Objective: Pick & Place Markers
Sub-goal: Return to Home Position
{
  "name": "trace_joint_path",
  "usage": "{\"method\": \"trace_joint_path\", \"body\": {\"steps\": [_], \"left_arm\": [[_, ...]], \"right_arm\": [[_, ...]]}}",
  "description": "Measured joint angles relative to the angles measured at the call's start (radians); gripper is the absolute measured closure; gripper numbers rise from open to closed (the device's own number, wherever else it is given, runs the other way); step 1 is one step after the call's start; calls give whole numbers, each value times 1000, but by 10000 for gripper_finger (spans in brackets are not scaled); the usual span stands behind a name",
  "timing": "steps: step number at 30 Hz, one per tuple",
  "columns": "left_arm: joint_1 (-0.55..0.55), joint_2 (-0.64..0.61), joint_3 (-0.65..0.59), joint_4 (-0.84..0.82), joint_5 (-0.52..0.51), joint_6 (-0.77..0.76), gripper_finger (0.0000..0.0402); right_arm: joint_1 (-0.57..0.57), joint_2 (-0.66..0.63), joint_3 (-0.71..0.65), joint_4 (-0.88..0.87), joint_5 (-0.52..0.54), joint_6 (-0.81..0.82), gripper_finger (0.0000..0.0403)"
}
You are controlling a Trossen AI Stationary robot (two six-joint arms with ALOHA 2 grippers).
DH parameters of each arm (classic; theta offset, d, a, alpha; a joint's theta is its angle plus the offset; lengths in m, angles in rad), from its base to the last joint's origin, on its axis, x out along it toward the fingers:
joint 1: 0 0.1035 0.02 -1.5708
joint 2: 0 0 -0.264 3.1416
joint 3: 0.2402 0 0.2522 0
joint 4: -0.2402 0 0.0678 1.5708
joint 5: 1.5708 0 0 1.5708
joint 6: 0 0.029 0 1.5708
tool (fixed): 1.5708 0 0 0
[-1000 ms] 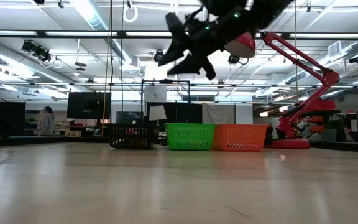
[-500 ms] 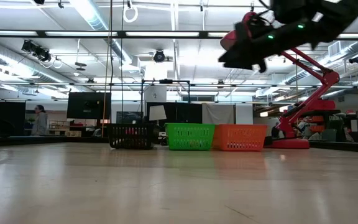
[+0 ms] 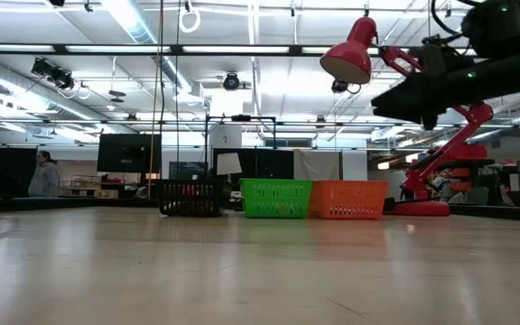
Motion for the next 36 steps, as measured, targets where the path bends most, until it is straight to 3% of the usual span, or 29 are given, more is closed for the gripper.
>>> {"method": "trace_joint_path", "body": {"steps": [11, 21, 36], "left_arm": [[0, 0, 0, 0, 0, 0, 173], [0, 0, 0, 0, 0, 0, 173], [0, 0, 0, 0, 0, 0, 173]], "right_arm": [[0, -182, -151, -34, -11, 27, 240], [-14, -421, -149, -429, -11, -2, 240], [-14, -727, -147, -417, -31, -61, 240]]}}
